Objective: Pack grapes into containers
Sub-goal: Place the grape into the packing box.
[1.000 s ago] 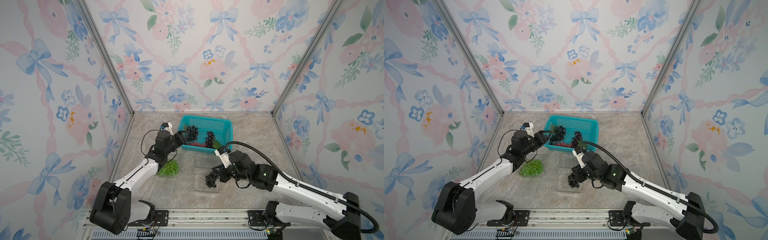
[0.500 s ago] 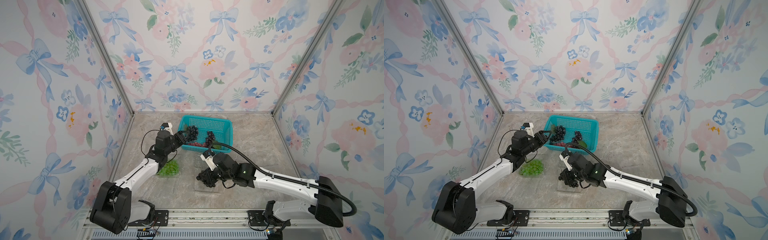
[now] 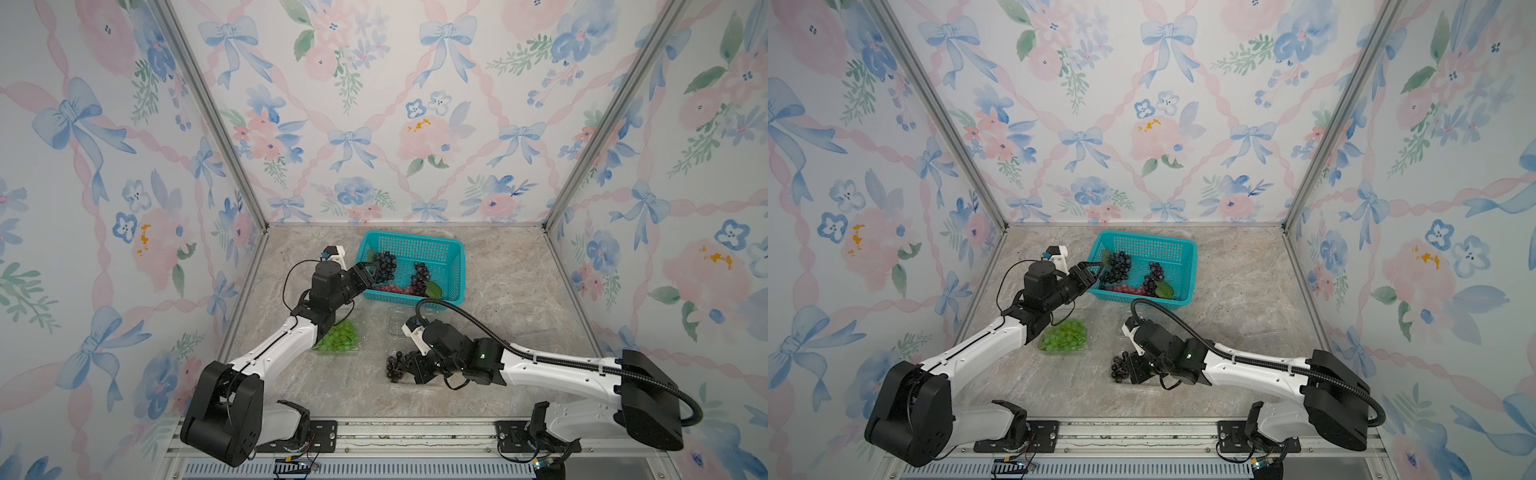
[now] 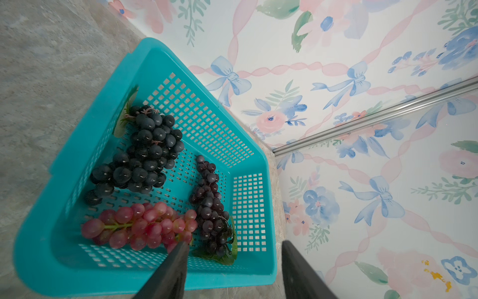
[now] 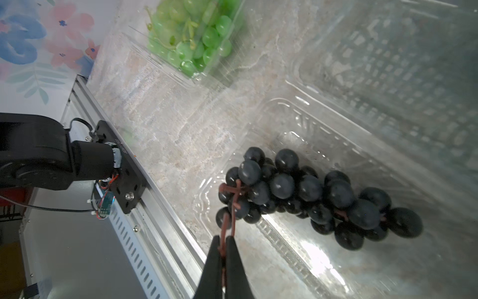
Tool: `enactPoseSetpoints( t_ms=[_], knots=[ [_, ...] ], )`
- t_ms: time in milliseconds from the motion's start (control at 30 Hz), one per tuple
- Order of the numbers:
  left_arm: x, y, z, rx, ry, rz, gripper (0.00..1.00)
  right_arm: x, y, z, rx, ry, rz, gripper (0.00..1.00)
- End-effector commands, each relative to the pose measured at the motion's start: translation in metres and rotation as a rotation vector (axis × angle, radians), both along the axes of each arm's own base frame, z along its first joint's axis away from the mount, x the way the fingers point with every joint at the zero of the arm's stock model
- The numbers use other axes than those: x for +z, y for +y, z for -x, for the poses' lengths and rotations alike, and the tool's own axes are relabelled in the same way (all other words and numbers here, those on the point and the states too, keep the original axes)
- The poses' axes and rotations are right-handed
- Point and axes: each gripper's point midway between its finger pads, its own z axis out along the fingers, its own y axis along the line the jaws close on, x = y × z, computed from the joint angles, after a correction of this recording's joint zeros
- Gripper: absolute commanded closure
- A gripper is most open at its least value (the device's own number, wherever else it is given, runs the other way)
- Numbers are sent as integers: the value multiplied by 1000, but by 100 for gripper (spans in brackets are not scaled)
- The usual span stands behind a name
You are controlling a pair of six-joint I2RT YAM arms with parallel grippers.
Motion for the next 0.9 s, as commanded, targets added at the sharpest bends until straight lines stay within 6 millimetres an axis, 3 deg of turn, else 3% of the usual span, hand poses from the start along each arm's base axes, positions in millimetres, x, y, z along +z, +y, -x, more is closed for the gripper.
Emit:
enactPoseSetpoints(
  t_ms=[0,167,367,433,567,700,867],
  knots=[
    [3,-3,2,-19,-18,-13,40,-16,-5,-1,-46,12,35,100],
    [5,-3,2,-21,-23,-9,40,-29,-13,-7,-95,25,71,100],
    [4,-4,3,-23,-21,-10,40,-46,-26,-12,-149,53,120,89],
    [4,-4,3,-23,-21,-9,40,-49,-30,-14,-165,57,133,79],
    [4,-3,3,-21,-22,-10,40,-57,-40,-17,-194,71,166,69],
    [5,-4,3,-24,-24,-9,40,-46,-48,-21,-213,47,164,54],
    [3,-8,2,-38,-21,-17,40,-24,-68,-32,-246,14,168,49]
  ],
)
